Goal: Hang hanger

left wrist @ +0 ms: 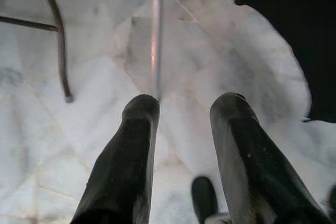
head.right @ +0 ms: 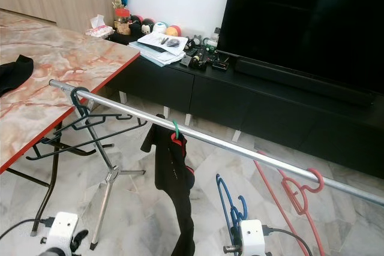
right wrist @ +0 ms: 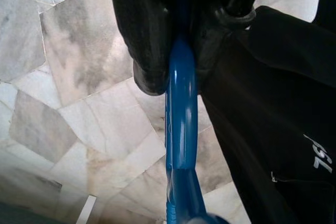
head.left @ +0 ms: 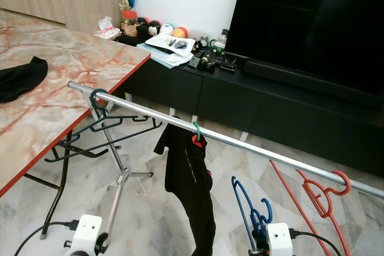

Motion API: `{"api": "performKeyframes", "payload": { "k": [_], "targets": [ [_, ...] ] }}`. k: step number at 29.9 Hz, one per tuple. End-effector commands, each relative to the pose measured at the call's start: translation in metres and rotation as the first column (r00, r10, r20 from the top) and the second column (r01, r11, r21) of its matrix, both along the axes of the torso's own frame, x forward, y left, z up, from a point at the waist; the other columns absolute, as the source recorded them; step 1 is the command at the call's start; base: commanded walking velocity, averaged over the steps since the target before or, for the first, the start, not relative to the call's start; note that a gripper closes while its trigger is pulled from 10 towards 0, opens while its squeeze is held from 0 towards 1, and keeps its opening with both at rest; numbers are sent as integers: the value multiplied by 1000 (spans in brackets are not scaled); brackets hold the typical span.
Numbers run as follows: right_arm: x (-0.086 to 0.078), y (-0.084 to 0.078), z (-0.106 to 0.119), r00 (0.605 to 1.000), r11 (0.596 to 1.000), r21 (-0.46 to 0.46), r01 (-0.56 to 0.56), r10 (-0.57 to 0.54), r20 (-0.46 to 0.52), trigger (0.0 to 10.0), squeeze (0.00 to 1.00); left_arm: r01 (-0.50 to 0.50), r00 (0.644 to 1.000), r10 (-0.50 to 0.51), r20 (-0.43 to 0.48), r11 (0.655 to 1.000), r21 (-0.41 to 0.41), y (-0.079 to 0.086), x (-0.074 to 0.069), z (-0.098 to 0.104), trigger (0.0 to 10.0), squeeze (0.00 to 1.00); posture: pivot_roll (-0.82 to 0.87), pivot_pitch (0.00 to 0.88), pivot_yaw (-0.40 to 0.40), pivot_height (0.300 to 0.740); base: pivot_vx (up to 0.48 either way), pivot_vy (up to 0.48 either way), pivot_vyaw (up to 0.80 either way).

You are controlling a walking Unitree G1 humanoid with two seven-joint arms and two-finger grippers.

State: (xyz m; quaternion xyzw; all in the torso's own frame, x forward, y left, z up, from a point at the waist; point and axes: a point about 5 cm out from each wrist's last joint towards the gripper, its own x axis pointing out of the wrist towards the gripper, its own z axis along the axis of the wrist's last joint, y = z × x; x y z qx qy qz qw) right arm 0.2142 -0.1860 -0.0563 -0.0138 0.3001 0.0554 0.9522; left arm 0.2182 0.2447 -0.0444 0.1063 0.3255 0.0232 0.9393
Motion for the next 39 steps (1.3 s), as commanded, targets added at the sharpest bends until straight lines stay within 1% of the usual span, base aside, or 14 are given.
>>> {"api": "performKeyframes", "payload": {
  "k": [1,6,10,17,18,19,20,21,23,28,32,36,38,39],
  "targets": [
    [0,-1,1,1000,1000,6,3,-3,13,10000,0,22,999,-23,-29,1000,-8,-3,-3,-3,10000,0,132,0,-103,740,0,0,0],
    [0,0,1,1000,1000,18,8,-9,20,10000,0,-11,1000,10,-29,999,-43,-4,-2,-4,10000,0,135,0,-93,740,0,0,0],
    [0,1,2,999,999,28,22,-23,32,10000,0,-57,997,53,-48,995,-80,-9,-6,-9,10000,0,124,0,-79,740,0,0,0],
    [0,1,2,998,998,30,47,-48,43,10000,0,-53,997,48,-60,995,-83,-13,-10,-12,10000,0,118,0,-72,740,0,0,0],
    [27,9,28,971,999,25,29,-34,235,10000,0,-52,997,47,-60,995,-82,-14,-11,-13,10000,0,116,0,-68,740,0,0,0],
    [44,16,50,927,1000,25,17,-25,373,10000,0,-51,997,46,-60,995,-81,-14,-12,-13,10000,0,115,0,-68,740,0,0,0],
    [55,21,71,874,1000,5,-4,1,485,10000,0,-52,997,48,-60,995,-81,-14,-12,-13,10000,0,115,0,-67,740,0,0,0],
    [60,23,86,833,1000,-7,-11,13,553,10000,0,-55,997,50,-62,995,-80,-14,-13,-14,10000,0,114,0,-65,740,0,0,0],
    [59,22,96,807,1000,-18,-2,12,591,10000,0,-59,997,54,-63,995,-79,-13,-14,-14,10000,0,114,0,-65,740,0,0,0],
    [54,15,97,802,999,-10,50,-34,596,10000,0,-65,996,60,-65,995,-80,-12,-16,-15,10000,0,110,0,-67,740,0,0,0],
    [47,13,92,824,999,-16,51,-33,565,10000,0,-68,996,63,-66,994,-83,-12,-17,-15,10000,0,111,0,-69,740,0,0,0],
    [35,10,84,864,995,-25,93,-68,499,10000,0,-68,995,62,-72,994,-86,-12,-20,-17,10000,0,108,0,-67,740,0,0,0],
    [33,9,84,870,994,-37,98,-68,489,10000,0,-66,995,60,-75,994,-86,-13,-20,-17,10000,0,108,0,-67,740,0,0,0],
    [31,7,85,873,990,-37,140,-106,475,10000,0,-65,995,59,-77,994,-87,-13,-21,-18,10000,0,111,0,-66,740,0,0,0]
  ]
}}
